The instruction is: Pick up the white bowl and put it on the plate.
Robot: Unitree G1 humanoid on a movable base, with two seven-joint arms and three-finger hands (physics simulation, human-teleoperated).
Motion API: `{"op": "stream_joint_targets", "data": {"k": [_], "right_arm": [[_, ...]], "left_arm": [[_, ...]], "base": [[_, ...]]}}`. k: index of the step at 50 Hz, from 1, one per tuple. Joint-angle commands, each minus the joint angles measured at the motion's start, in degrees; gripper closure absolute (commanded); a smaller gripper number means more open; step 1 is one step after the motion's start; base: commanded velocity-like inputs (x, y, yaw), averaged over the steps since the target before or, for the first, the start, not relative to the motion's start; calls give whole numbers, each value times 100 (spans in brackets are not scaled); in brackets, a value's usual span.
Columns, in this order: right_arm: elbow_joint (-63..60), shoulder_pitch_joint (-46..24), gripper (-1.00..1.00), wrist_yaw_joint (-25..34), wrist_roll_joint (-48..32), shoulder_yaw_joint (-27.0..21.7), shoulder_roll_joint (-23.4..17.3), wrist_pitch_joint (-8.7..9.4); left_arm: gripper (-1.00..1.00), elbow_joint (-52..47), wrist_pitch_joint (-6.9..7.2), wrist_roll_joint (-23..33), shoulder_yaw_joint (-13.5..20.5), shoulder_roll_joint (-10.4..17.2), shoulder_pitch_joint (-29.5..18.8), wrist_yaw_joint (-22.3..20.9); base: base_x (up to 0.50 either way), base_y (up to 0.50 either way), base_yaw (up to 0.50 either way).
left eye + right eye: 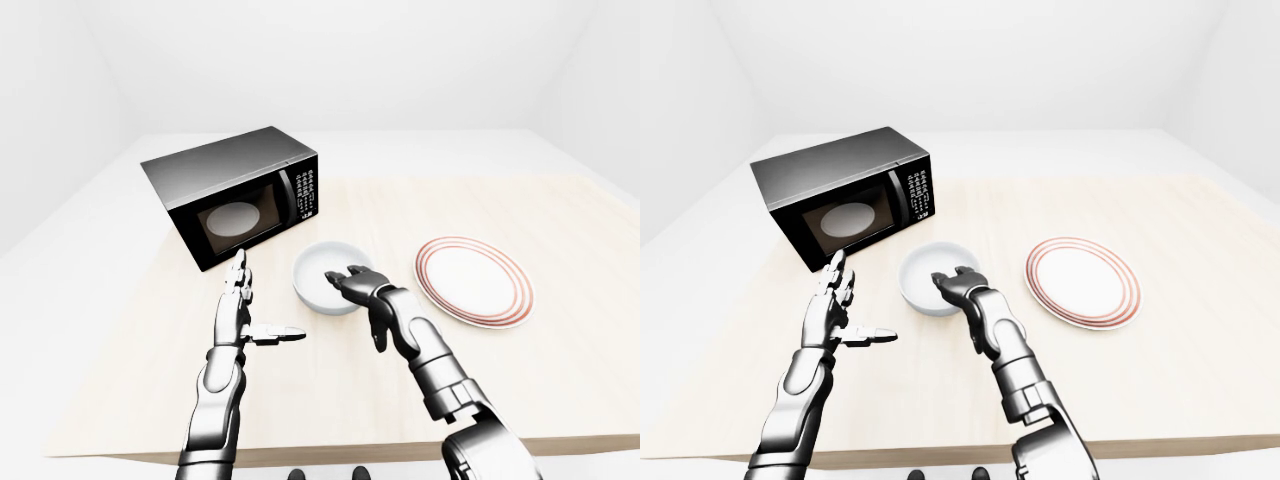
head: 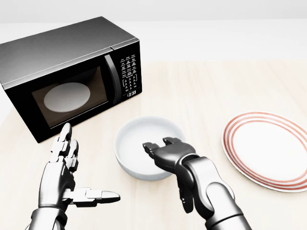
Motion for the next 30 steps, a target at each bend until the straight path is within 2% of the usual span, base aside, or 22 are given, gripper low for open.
{"op": "stream_joint_targets", "data": {"k": [1,13,14,15,16,30], "right_arm": [[153,-49,-100,-58,-26,4,-2,0],[338,-70,-100,-154,-63,24,-4,0],[363,-78,-76,-172,-68,25,-4,0],[378,-87,36,-188,-70,25,-3,0],[351,-84,100,-171,-63,24,2,0],[294,-63,100,-237,-76,41,32,0]], "left_arm": [[-100,0,2,-1,0,-1,0,0],[-100,0,0,0,1,-1,0,1],[-100,0,0,1,0,0,0,0],[-100,1,-2,-1,0,0,0,0],[-100,0,1,-2,0,0,0,-1],[-100,-1,2,1,0,0,0,0]], "base": [[0,0,0],[0,0,0],[0,0,0],[0,0,0],[0,0,0],[0,0,0]]}}
